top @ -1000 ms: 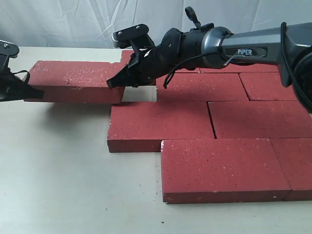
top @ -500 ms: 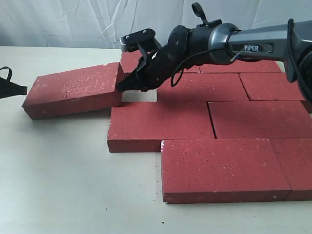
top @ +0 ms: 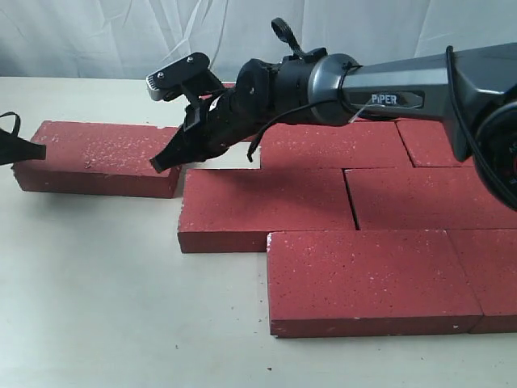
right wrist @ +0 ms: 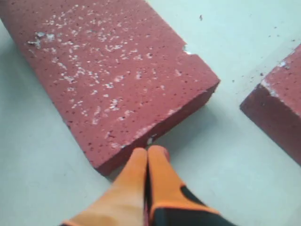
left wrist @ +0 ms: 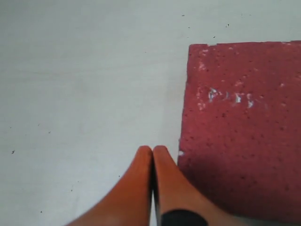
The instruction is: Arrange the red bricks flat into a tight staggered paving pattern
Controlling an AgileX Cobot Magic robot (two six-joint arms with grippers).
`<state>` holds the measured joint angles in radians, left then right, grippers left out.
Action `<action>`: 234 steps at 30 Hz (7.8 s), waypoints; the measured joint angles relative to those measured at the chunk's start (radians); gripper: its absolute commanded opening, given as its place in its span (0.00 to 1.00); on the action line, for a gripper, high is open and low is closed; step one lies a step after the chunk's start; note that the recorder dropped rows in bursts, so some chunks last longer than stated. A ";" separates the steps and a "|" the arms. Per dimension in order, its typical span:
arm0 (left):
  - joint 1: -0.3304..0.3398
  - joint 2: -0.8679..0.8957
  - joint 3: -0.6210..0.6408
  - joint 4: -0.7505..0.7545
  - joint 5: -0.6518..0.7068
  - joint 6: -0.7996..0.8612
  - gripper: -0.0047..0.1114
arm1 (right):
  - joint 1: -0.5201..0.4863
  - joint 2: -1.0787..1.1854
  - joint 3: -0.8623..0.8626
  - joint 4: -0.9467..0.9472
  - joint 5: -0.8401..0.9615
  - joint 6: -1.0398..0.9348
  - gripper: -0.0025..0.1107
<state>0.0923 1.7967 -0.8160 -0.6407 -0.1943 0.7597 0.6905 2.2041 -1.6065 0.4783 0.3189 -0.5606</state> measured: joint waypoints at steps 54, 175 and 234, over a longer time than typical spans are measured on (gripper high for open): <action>0.141 0.165 -0.060 0.540 -0.109 -0.608 0.04 | 0.082 0.298 -0.526 -0.053 0.447 -0.143 0.01; 0.173 0.222 -0.137 1.483 -0.195 -1.590 0.04 | -0.045 0.342 -0.529 -0.312 0.310 0.131 0.01; 0.101 0.228 -0.138 1.655 -0.269 -1.706 0.04 | -0.020 0.177 -0.530 -0.023 0.601 -0.129 0.01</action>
<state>0.1934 2.0249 -0.9544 1.0141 -0.4633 -0.9459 0.6705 2.3808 -2.1367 0.4549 0.9197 -0.6892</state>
